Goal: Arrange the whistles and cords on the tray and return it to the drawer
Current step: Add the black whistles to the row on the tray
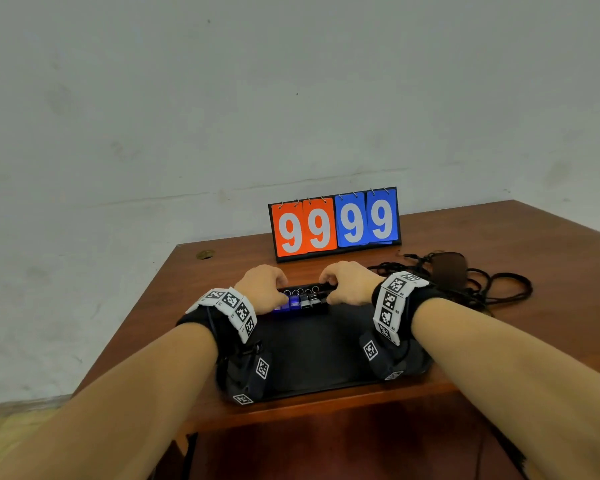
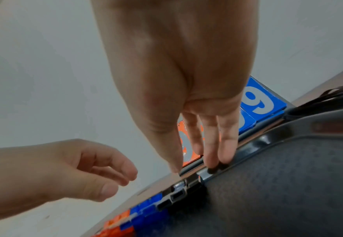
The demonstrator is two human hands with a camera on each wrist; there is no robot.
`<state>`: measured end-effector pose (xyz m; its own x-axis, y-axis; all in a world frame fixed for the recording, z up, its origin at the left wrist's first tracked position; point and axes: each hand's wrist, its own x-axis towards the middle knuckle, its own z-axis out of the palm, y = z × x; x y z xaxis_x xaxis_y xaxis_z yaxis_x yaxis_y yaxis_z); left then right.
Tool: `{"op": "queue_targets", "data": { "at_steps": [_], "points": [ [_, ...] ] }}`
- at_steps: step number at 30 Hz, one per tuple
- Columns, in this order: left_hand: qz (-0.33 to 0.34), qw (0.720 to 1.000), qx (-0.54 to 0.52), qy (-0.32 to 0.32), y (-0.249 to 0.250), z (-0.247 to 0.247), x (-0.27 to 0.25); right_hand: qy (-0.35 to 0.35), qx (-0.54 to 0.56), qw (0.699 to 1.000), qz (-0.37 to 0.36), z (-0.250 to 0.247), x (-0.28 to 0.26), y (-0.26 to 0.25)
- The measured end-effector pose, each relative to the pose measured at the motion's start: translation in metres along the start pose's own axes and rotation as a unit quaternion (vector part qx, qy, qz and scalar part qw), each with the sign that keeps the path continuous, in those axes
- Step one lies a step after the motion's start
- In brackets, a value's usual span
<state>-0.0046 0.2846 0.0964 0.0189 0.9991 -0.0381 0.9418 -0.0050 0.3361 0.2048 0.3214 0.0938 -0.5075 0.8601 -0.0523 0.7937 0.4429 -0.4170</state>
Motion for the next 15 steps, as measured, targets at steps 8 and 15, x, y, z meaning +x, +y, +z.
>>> {"op": "queue_targets", "data": {
  "at_steps": [8,15],
  "points": [
    [0.071,0.997,-0.002,0.034,0.082,-0.007,-0.026,0.074,0.03,0.997,0.01,-0.063,-0.074,0.02],
    [0.124,0.992,-0.02,0.031,0.16,0.02,-0.042,0.14,0.051,0.987,0.066,-0.077,-0.148,0.076]
  ]
}}
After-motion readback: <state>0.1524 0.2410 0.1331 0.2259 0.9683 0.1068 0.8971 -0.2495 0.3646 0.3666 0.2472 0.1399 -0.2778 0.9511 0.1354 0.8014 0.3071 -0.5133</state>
